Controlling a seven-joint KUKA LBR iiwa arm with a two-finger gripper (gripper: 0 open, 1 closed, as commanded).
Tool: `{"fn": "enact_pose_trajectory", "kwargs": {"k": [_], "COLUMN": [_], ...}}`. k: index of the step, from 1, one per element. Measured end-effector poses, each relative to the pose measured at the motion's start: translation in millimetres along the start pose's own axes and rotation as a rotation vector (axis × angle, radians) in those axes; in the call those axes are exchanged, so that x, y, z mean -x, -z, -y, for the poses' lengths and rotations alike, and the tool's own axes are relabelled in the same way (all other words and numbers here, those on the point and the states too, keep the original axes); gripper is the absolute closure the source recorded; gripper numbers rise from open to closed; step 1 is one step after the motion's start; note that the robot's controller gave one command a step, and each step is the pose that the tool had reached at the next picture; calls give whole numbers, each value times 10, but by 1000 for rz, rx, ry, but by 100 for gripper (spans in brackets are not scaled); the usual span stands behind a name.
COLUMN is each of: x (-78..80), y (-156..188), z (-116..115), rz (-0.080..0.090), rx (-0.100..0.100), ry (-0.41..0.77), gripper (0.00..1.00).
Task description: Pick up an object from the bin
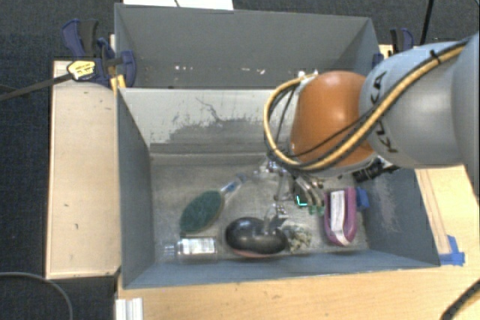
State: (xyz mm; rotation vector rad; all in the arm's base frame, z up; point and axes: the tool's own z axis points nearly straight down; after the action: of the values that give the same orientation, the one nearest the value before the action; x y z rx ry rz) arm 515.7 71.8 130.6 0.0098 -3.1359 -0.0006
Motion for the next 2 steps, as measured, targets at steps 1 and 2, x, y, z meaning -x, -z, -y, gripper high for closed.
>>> {"fn": "enact_pose_trajectory", "kwargs": {"k": [1, 2], "x": [-45, 430], "y": [-167, -56], "z": [-5, -540], "rz": [38, 14], "rx": [3, 2], "ry": [28, 213], "gripper": [0, 0]}}
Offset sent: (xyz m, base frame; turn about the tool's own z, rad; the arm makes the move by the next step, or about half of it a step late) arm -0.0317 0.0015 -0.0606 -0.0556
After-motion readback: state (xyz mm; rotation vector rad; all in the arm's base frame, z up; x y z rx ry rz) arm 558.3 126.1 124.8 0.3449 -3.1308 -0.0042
